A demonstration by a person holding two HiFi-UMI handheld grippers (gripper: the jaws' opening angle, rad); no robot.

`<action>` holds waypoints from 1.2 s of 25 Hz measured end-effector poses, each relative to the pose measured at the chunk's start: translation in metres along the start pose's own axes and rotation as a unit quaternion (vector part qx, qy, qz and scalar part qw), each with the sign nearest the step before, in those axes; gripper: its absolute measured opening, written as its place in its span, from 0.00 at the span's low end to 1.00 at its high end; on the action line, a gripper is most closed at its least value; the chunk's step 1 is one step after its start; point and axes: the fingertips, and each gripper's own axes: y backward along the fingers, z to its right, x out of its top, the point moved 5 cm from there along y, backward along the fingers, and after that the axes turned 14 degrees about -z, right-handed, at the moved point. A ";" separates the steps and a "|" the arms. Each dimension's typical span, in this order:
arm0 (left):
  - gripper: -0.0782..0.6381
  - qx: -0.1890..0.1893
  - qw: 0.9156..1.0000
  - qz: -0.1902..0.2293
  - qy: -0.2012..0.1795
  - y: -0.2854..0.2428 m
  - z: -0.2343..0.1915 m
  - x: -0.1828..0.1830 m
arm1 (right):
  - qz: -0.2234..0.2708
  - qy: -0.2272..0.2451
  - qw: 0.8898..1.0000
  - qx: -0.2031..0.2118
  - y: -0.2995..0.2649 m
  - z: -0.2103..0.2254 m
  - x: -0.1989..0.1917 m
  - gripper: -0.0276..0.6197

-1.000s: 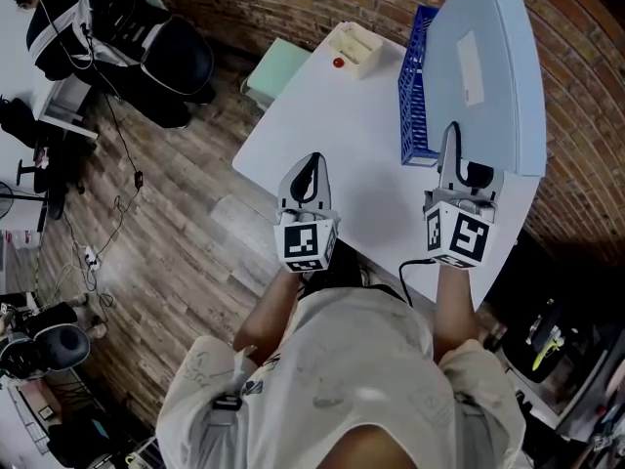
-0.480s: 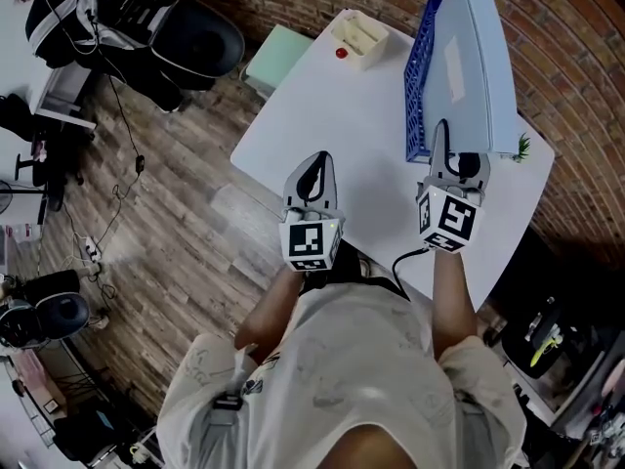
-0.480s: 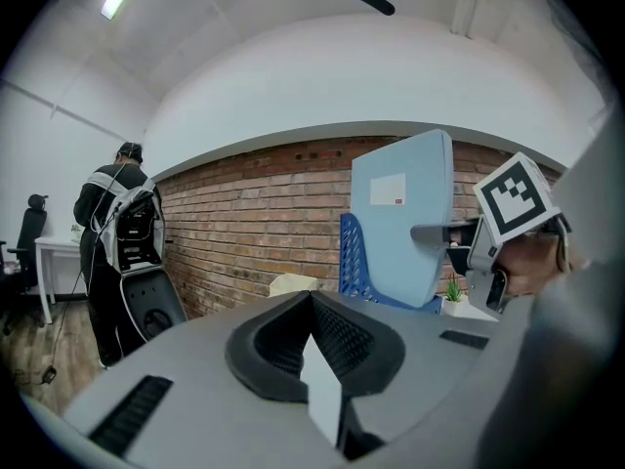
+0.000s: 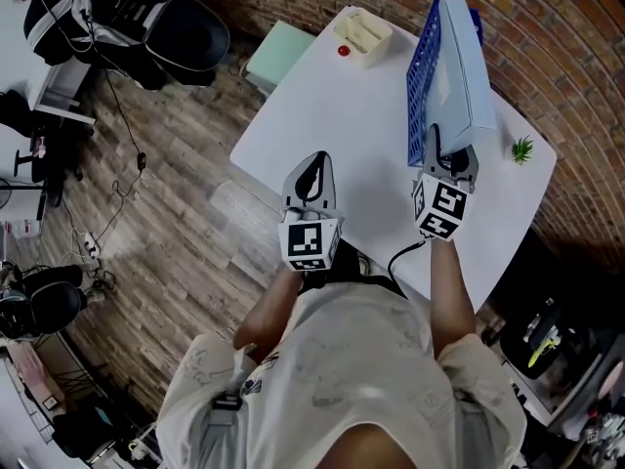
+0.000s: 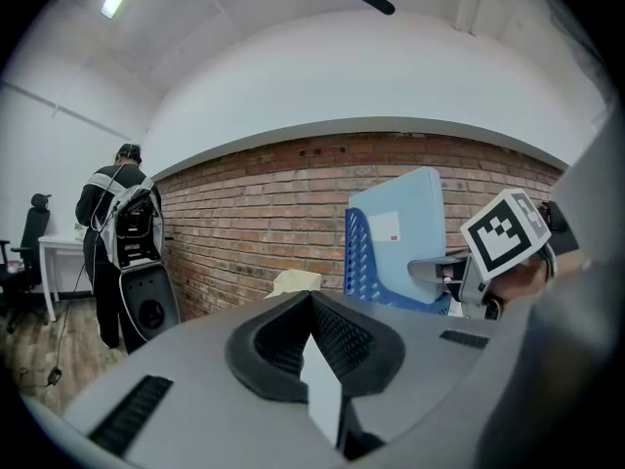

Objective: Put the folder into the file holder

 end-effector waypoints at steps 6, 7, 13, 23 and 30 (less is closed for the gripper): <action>0.13 0.001 1.000 -0.006 -0.003 -0.010 0.001 -0.003 | -0.026 0.004 1.000 0.001 -0.016 0.001 -0.012 0.32; 0.13 0.000 1.000 -0.007 -0.003 -0.009 0.001 -0.003 | -0.027 0.005 1.000 0.002 -0.015 0.001 -0.012 0.32; 0.13 0.000 1.000 -0.004 -0.002 -0.006 0.004 -0.004 | -0.019 0.008 1.000 0.001 -0.015 0.001 -0.013 0.32; 0.13 0.001 1.000 0.000 -0.003 -0.003 0.003 -0.002 | -0.016 0.008 1.000 0.007 -0.015 0.000 -0.014 0.38; 0.13 0.001 1.000 0.006 -0.006 -0.003 0.001 0.000 | 0.001 -0.004 1.000 0.024 -0.009 0.001 0.003 0.59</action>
